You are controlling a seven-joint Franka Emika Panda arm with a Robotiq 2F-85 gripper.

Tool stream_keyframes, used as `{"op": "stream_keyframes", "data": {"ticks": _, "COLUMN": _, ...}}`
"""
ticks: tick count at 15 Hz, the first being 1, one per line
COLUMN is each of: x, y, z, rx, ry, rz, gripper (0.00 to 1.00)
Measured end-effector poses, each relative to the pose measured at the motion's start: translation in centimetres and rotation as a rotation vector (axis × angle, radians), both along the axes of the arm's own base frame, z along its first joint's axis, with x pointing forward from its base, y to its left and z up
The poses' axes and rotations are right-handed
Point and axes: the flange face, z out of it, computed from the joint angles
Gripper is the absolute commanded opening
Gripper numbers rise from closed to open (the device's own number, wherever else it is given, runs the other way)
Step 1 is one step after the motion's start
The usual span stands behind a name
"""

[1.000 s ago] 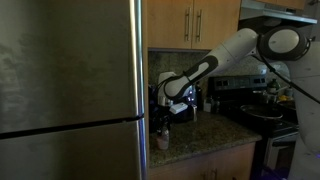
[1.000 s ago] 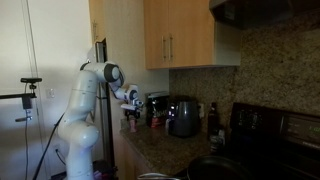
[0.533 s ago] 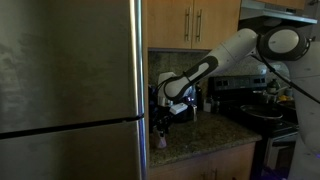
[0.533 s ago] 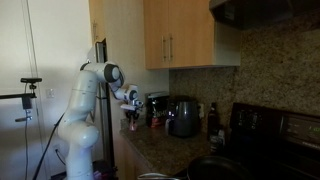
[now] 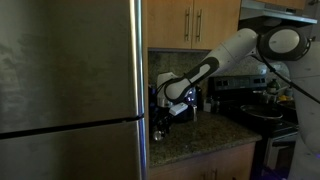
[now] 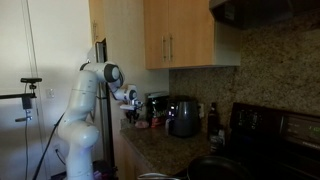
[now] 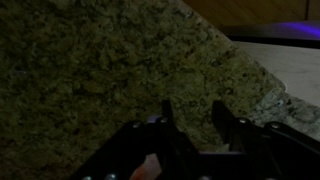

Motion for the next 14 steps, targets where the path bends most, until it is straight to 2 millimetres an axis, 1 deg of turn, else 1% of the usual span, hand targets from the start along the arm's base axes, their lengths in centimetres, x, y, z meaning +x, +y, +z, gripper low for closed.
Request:
{"op": "stream_keyframes", "data": {"ticks": 3, "x": -0.7, "y": 0.4, "z": 0.9, "rx": -0.016, "ry": -0.005, "rz": -0.007, "gripper": 0.98}}
{"op": "stream_keyframes", "data": {"ticks": 4, "x": -0.8, "y": 0.5, "z": 1.4, "rx": -0.017, "ry": -0.016, "rz": -0.014, "gripper": 1.00}}
{"op": "stream_keyframes", "data": {"ticks": 8, "x": -0.7, "y": 0.6, "z": 3.0, "rx": -0.004, "ry": -0.054, "rz": -0.093, "gripper": 1.00}}
{"op": "stream_keyframes", "data": {"ticks": 10, "x": -0.3, "y": 0.5, "z": 3.2, "rx": 0.012, "ry": -0.069, "rz": -0.192, "gripper": 1.00}}
{"op": "stream_keyframes", "data": {"ticks": 11, "x": 0.0, "y": 0.1, "z": 3.3, "rx": 0.016, "ry": -0.067, "rz": -0.245, "gripper": 1.00}}
{"op": "stream_keyframes", "data": {"ticks": 14, "x": 0.1, "y": 0.0, "z": 3.3, "rx": 0.016, "ry": -0.068, "rz": -0.252, "gripper": 1.00}}
